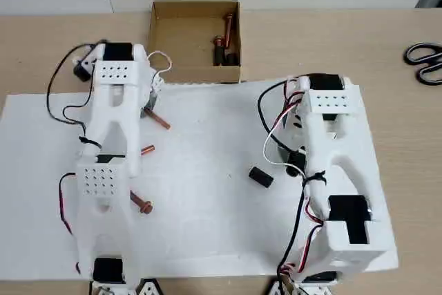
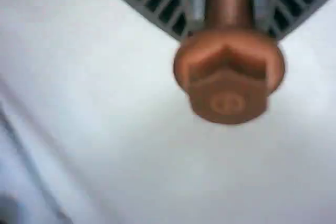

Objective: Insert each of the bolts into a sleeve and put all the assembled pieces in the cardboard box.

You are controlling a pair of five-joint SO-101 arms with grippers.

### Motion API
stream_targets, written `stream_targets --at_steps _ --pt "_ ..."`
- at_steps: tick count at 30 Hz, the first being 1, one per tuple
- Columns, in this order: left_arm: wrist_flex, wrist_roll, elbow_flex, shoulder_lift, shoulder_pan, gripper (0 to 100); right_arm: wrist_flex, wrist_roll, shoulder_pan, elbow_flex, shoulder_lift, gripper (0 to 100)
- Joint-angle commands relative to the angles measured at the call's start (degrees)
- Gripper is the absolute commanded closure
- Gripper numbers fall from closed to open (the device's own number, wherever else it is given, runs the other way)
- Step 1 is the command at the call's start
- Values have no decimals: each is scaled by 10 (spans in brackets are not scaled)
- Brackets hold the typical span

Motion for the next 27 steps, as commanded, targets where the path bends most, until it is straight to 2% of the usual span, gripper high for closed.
stream_targets --at_steps 1,8,19,23,27 --pt "16 -20 -31 -87 20 994 7 14 1 -27 -77 996" --pt "16 -46 -31 -164 25 994 11 64 -4 -24 -181 996" --pt "16 -142 -30 -285 33 994 12 128 -5 -23 -276 996" --pt "16 -184 3 -344 77 994 12 164 -46 20 -324 996" --pt "15 -193 56 -436 138 994 6 176 -87 86 -417 996"
